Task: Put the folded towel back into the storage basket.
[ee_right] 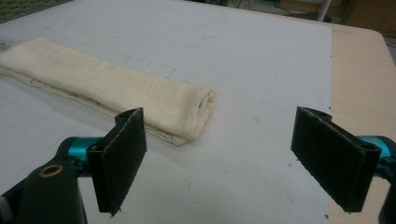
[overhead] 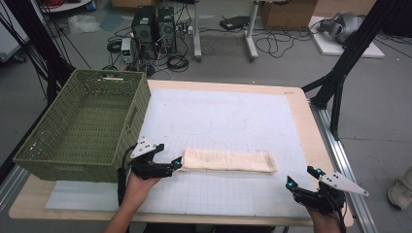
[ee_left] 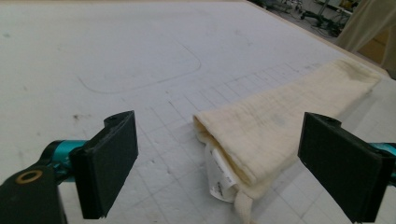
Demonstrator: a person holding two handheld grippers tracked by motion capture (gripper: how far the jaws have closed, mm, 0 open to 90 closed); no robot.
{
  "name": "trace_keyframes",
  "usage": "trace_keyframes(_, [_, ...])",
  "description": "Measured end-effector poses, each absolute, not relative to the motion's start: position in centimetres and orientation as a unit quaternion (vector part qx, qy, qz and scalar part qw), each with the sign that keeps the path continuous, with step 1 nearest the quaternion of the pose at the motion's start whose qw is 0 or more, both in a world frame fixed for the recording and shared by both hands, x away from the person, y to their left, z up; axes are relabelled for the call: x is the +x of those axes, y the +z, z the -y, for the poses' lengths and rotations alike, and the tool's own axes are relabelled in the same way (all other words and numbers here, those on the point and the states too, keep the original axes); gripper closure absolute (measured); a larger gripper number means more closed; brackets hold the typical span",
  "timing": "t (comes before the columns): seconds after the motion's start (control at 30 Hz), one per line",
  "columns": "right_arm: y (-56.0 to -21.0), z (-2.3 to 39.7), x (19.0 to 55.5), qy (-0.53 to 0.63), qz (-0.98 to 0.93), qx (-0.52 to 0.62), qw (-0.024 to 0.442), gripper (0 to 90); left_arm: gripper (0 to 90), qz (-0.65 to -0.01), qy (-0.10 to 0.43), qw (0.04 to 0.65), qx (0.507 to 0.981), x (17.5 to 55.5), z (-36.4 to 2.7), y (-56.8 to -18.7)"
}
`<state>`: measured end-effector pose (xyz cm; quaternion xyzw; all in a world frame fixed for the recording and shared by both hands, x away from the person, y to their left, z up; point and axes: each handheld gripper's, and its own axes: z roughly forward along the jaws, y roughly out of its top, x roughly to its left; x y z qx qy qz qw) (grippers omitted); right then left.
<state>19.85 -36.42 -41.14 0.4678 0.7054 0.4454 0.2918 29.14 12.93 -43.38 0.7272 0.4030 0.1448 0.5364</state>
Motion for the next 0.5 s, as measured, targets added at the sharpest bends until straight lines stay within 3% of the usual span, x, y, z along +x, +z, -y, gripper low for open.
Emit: trace_keyframes(0.5, [-41.28, 36.11, 20.02, 0.442, -0.71, 0.469, 0.283, 16.9, 16.4, -0.416, 0.142, 0.492, 0.752, 29.93, -11.91, -44.4])
